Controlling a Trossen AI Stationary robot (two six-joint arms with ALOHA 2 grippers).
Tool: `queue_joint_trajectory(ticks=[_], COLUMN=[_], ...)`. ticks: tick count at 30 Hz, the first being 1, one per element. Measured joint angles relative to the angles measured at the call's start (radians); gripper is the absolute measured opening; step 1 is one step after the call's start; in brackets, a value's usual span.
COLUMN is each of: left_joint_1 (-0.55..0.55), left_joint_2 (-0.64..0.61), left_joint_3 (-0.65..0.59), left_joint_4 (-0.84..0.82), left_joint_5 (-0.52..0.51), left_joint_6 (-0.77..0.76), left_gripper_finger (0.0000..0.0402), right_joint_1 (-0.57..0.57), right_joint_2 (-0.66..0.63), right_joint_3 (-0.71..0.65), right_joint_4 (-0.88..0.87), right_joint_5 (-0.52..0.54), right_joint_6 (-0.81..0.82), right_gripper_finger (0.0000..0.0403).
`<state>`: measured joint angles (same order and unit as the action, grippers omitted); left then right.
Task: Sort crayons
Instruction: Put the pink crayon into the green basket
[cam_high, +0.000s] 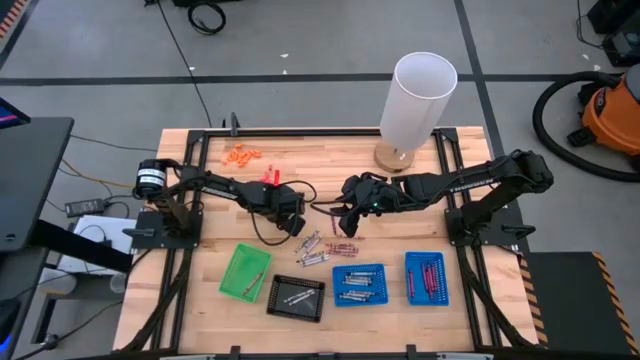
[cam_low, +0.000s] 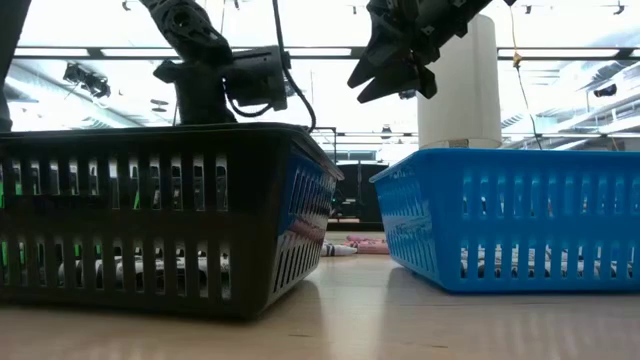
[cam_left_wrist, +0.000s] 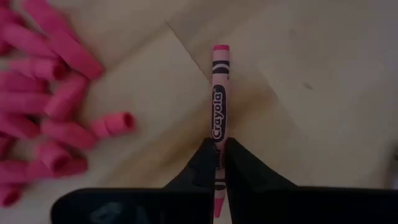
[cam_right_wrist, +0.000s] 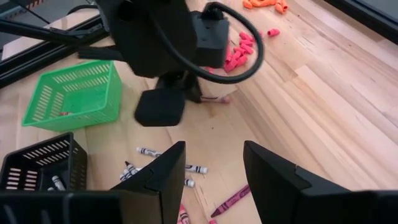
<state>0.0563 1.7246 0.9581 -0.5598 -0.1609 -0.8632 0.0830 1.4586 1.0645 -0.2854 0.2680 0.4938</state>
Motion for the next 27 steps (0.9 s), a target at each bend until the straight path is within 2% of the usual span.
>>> queue_joint_trajectory(ticks=[6, 14, 22, 27], left_joint_1=[-0.012, -0.069, -0.213, -0.310], left_joint_2=[-0.065, -0.201, -0.370, -0.469], left_joint_3=[0.000, 0.001, 0.003, 0.003], left_joint_4=[-0.023, -0.096, -0.251, -0.291], left_joint_5=[-0.006, -0.018, -0.017, -0.002], left_joint_6=[0.018, -0.034, -0.169, -0.233], left_gripper_finger=[0.0013, 0.0013, 0.0013, 0.0013], right_joint_1=[0.000, 0.000, 0.000, -0.001], right_joint_2=[0.000, 0.000, 0.000, 0.000], right_joint_3=[0.000, 0.000, 0.000, 0.000], right_joint_4=[-0.001, -0.002, -0.014, -0.037], right_joint_5=[0.002, 0.004, 0.004, 0.023], right_joint_6=[0.008, 0.008, -0.004, -0.007], right_gripper_finger=[0.0170, 0.0170, 0.0170, 0.0170])
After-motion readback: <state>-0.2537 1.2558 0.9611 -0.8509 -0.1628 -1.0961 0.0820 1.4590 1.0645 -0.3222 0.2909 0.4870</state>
